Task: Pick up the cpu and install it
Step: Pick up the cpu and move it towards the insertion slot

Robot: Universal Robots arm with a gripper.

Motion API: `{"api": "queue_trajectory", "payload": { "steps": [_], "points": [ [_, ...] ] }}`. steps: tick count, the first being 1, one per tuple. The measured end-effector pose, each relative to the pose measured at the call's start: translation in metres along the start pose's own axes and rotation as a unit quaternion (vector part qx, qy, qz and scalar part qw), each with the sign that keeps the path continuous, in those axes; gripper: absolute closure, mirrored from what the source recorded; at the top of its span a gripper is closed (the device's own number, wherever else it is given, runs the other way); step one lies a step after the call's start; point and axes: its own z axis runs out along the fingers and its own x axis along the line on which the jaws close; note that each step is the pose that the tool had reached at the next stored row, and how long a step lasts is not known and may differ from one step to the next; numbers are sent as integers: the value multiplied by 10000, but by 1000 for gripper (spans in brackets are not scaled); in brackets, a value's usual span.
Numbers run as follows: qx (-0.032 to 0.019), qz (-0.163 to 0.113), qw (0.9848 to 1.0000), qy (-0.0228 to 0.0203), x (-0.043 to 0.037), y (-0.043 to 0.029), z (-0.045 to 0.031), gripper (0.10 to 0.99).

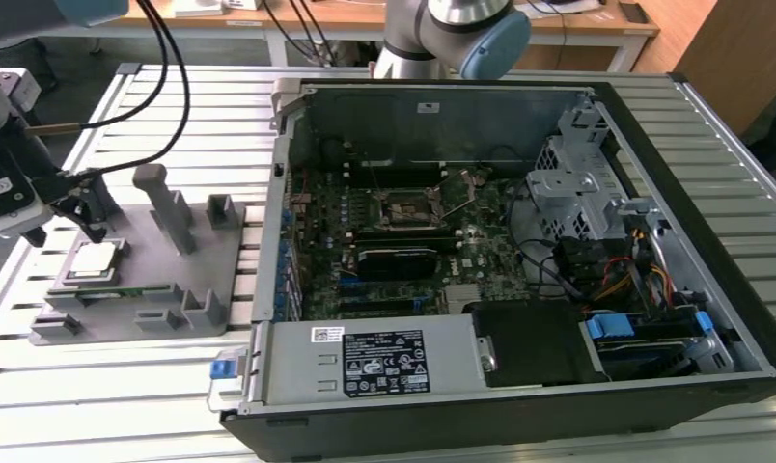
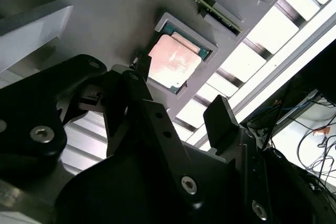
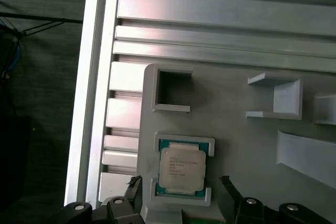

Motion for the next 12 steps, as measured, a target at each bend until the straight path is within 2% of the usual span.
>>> {"api": "queue_trajectory", "payload": {
  "steps": [8, 12],
  "points": [
    [-2, 38, 10000, -2, -2, -5, 130, 408],
    [-49, 40, 10000, -7, -2, -7, 176, 408]
  ]
}}
